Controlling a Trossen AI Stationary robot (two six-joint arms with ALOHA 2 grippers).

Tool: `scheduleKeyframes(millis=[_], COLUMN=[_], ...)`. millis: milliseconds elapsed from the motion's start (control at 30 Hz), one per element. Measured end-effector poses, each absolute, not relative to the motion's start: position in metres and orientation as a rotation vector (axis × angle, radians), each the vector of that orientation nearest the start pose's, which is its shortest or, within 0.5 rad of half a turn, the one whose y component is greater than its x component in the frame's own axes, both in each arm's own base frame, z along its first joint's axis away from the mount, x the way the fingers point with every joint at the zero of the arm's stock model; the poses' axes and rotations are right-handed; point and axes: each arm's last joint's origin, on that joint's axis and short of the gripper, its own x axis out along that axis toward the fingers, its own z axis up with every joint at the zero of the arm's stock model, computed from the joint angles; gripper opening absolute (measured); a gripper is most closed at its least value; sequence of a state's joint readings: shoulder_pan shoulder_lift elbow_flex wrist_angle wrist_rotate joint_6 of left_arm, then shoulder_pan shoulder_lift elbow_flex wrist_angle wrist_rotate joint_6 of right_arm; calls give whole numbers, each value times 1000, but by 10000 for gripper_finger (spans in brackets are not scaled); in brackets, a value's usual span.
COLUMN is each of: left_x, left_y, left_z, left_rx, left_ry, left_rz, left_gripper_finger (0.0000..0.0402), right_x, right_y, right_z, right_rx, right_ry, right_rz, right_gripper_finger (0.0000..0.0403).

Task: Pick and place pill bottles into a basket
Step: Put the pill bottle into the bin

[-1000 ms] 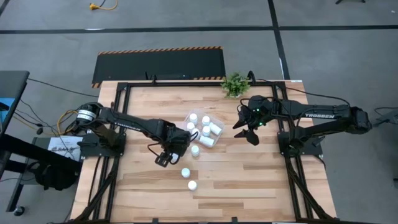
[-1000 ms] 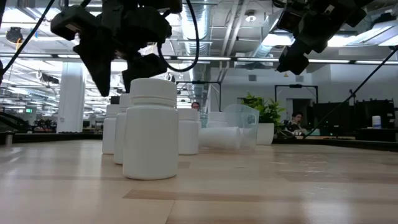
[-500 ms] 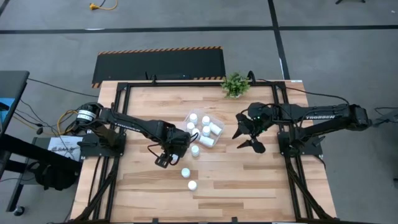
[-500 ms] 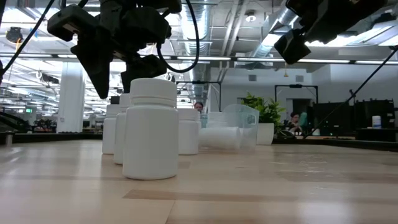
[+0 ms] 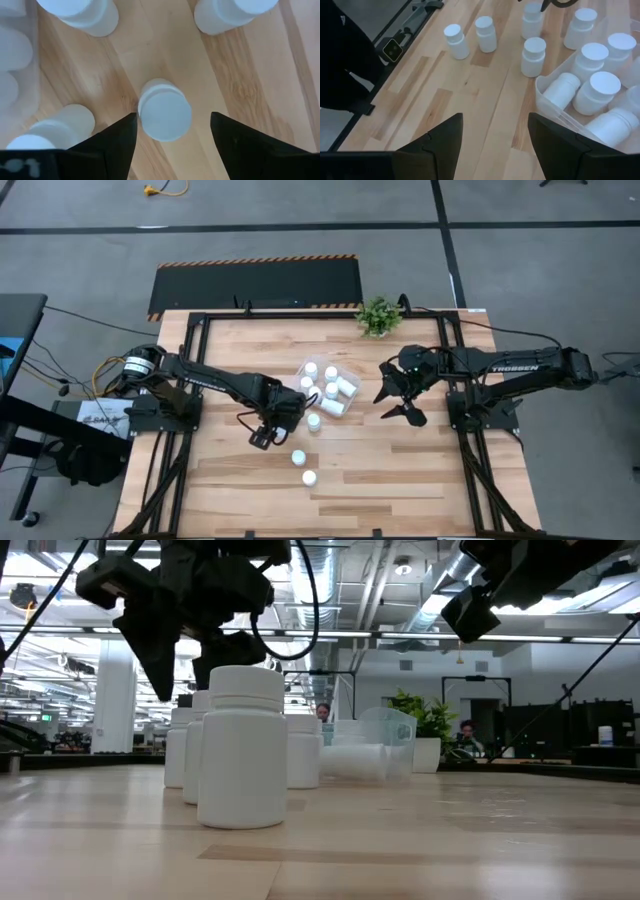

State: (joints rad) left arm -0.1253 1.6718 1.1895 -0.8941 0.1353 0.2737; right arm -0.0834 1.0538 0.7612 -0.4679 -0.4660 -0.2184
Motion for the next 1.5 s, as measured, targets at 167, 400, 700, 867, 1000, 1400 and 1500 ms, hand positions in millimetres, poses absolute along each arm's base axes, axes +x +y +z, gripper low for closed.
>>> scheduleKeyframes(millis=[167, 400, 700, 867, 1000, 1400, 1500], left_x=[307, 310, 312, 312, 312, 316, 317], left_y=[-43, -43, -43, -43, -43, -43, -43], left_z=[211, 205, 201, 201, 201, 188, 187], left_rx=[217, 219, 238, 237, 237, 230, 223], left_ry=[1337, 1348, 1349, 1350, 1350, 1399, 1402], left_rz=[-402, -405, -419, -418, -417, -419, -413], left_gripper_finger=[240, 240, 240, 240, 240, 218, 193], right_x=[210, 210, 210, 210, 210, 210, 210], right_y=[-4, -4, -5, -5, -5, -5, -5], right_z=[255, 255, 256, 256, 256, 256, 256], right_rx=[2, 2, 0, 0, 0, 1, 8], right_ry=[691, 690, 679, 679, 679, 681, 682], right_rz=[441, 441, 436, 436, 437, 437, 435], right_gripper_finger=[218, 218, 218, 218, 218, 218, 218])
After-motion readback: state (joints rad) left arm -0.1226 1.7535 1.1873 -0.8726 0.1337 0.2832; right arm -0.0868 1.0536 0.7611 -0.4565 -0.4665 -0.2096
